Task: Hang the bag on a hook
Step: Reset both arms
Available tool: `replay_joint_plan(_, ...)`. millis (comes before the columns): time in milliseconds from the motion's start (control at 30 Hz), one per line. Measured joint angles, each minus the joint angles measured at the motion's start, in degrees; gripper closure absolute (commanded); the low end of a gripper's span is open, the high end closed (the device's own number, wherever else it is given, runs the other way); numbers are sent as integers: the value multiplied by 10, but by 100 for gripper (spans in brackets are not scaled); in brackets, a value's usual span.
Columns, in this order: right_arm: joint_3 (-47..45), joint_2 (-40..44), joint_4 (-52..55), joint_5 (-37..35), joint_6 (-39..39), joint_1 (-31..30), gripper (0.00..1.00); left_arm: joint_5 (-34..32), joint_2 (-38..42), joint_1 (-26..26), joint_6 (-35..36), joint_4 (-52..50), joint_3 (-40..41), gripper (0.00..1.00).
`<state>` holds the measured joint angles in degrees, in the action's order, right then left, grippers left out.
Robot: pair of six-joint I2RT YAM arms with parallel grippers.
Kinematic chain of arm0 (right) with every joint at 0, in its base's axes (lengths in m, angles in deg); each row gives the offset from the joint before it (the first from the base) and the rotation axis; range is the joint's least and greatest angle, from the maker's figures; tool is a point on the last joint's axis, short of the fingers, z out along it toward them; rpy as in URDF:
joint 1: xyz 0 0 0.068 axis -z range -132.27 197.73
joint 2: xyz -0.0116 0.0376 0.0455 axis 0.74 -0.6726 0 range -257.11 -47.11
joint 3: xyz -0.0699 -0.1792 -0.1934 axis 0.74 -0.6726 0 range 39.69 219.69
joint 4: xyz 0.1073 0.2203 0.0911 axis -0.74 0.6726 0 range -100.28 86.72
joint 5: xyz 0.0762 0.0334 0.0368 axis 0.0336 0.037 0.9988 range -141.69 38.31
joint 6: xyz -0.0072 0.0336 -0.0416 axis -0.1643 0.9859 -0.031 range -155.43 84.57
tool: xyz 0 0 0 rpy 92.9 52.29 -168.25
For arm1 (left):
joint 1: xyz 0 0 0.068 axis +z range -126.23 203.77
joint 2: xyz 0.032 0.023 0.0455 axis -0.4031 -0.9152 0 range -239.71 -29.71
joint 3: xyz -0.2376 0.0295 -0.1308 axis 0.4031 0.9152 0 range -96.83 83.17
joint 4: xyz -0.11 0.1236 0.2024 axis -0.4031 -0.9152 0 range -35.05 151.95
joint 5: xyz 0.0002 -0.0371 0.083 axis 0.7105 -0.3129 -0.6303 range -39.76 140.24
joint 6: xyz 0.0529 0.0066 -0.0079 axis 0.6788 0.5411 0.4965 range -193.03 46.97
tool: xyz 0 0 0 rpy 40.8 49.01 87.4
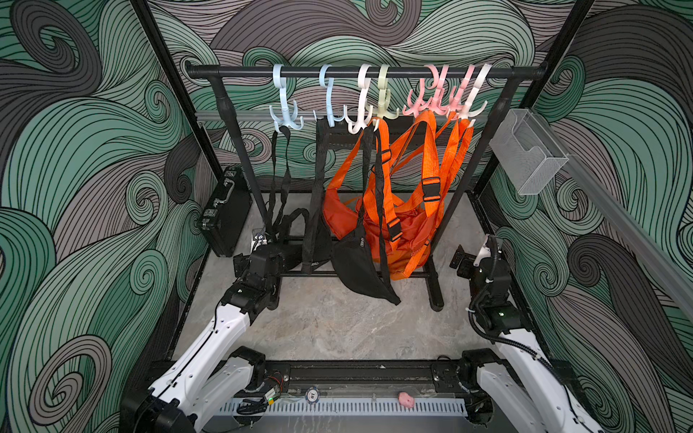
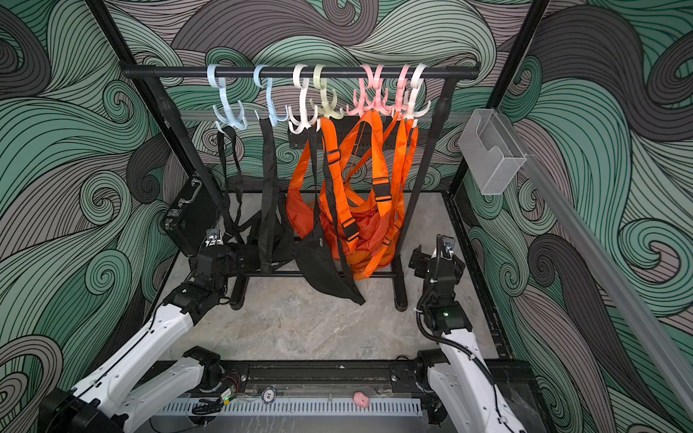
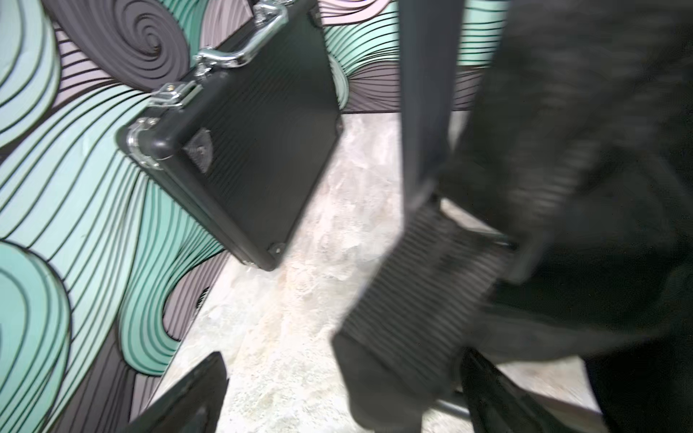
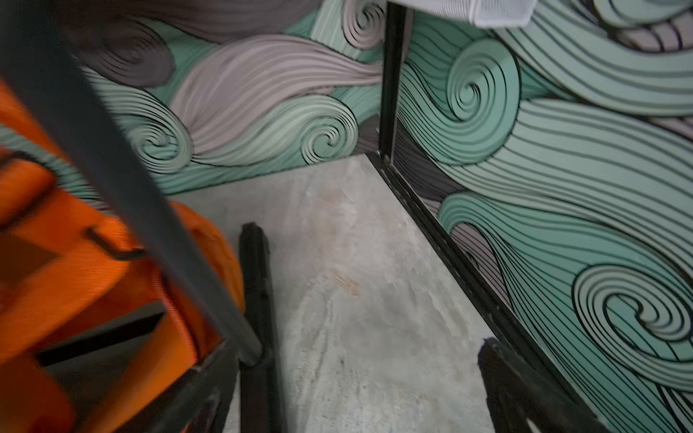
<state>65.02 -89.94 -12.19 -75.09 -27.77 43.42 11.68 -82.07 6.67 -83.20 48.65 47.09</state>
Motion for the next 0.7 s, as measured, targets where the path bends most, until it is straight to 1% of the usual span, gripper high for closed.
replay_joint_plan(100, -10, -45, -25, 16, 10, 17, 1, -9, -10, 25, -11, 29, 19, 2)
replay_joint_plan(267, -24, -91, -78, 20, 14, 20, 1, -11, -31, 62, -28, 46, 36, 1)
replay_joint_plan(500, -55, -106, -148, 30, 18, 51, 1, -5, -45, 76, -45, 81, 44, 1)
replay_joint_plan(600, -61, -131, -181, 45, 21, 65, 1, 10, -38, 85, -37, 117, 70, 2)
replay_joint_plan(700, -73, -155, -225, 63, 20, 68, 1, 22, -38, 94, -30, 130, 80, 1)
